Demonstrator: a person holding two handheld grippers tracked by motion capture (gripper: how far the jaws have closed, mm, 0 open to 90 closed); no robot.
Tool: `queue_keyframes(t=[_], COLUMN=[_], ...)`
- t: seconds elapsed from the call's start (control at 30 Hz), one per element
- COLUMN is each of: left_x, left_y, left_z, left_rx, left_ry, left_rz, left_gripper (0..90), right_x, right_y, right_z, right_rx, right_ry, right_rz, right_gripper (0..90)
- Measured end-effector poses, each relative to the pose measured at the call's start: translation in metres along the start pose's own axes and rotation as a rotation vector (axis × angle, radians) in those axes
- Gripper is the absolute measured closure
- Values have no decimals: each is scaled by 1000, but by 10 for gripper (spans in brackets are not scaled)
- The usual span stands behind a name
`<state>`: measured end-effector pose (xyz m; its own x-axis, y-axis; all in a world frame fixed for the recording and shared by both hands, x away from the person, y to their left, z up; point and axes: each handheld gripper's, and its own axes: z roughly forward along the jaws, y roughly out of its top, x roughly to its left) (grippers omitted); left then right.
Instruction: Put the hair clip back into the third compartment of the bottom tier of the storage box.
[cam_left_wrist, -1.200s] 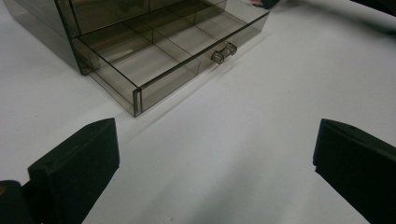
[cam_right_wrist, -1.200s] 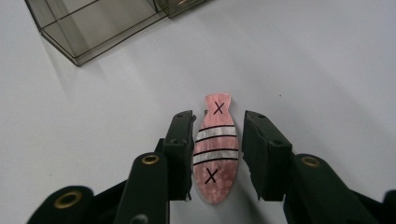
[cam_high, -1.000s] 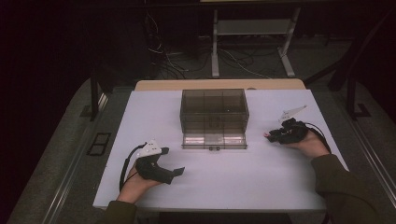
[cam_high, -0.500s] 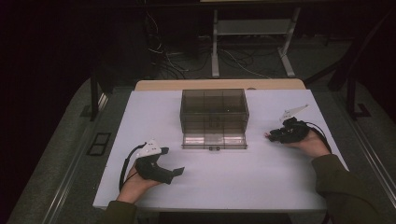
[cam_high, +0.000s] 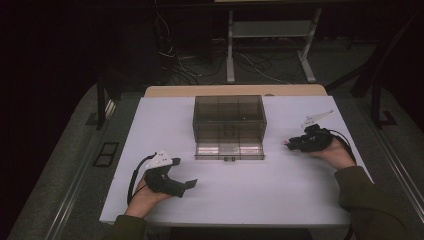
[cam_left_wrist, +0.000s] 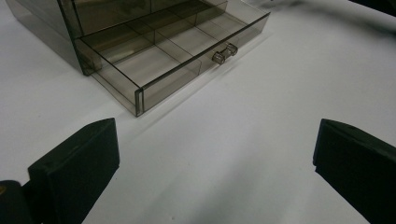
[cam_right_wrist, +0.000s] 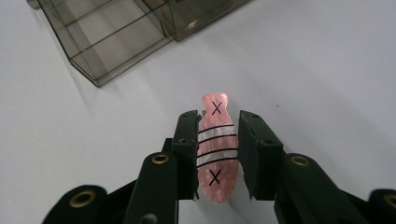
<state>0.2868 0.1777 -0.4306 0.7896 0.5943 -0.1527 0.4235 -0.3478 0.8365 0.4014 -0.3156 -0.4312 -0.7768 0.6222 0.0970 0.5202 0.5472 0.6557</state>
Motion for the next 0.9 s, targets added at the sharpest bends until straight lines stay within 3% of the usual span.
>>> queue_keyframes(t=[0.5,0.9], left_x=[1,3], left_y=[0,-1], left_z=[0,0], left_rx=[0,-16], left_ry=[3,-5], left_rz=[9,15], left_gripper=[0,0], right_x=[7,19], right_y=[6,15], right_z=[-7,-11], right_rx=[-27,-40], right_ry=[25,26], right_rz=[13,-7], right_gripper=[678,678])
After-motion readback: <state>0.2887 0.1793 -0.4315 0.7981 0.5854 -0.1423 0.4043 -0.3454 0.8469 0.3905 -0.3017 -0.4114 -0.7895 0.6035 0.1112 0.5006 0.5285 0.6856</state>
